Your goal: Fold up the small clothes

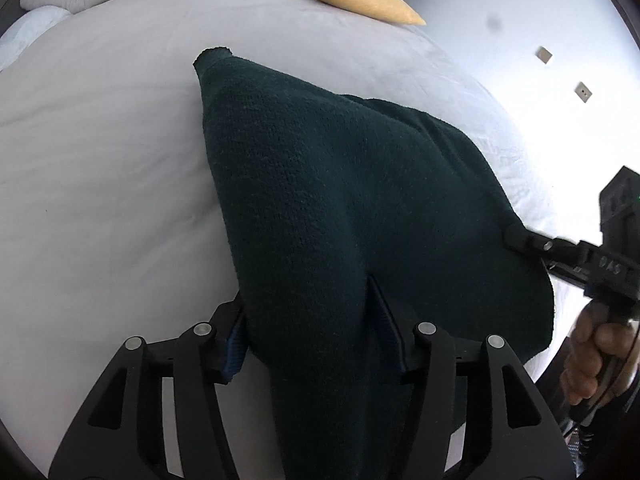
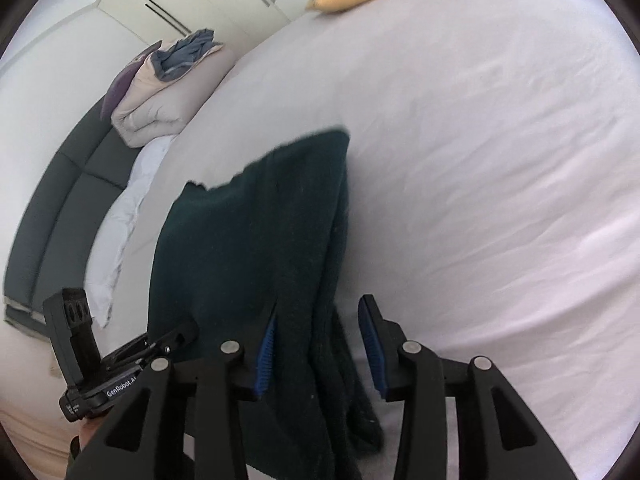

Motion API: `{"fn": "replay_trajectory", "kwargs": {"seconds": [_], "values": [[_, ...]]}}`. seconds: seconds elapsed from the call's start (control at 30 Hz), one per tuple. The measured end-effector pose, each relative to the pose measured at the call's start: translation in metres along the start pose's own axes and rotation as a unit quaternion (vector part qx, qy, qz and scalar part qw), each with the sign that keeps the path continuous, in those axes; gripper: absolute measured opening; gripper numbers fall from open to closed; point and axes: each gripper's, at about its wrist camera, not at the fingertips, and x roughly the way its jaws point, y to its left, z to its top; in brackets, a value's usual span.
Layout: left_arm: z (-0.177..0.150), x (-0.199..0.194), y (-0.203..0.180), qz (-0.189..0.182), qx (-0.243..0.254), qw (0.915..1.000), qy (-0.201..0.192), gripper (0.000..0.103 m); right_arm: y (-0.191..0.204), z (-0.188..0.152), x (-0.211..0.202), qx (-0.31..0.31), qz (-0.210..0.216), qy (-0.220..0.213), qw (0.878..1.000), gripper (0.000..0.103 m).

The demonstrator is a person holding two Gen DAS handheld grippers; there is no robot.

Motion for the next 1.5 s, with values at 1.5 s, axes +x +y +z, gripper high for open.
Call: {"fn": "replay_trajectory", "kwargs": {"seconds": [1.5], "values": [[-0.029, -0.068, -0.028, 0.071, -0.008, 0.9923, -0.101, 0.066, -0.013, -0.003, -0.036, 0.026, 0.001, -0.082, 0.996, 0.036]]}}
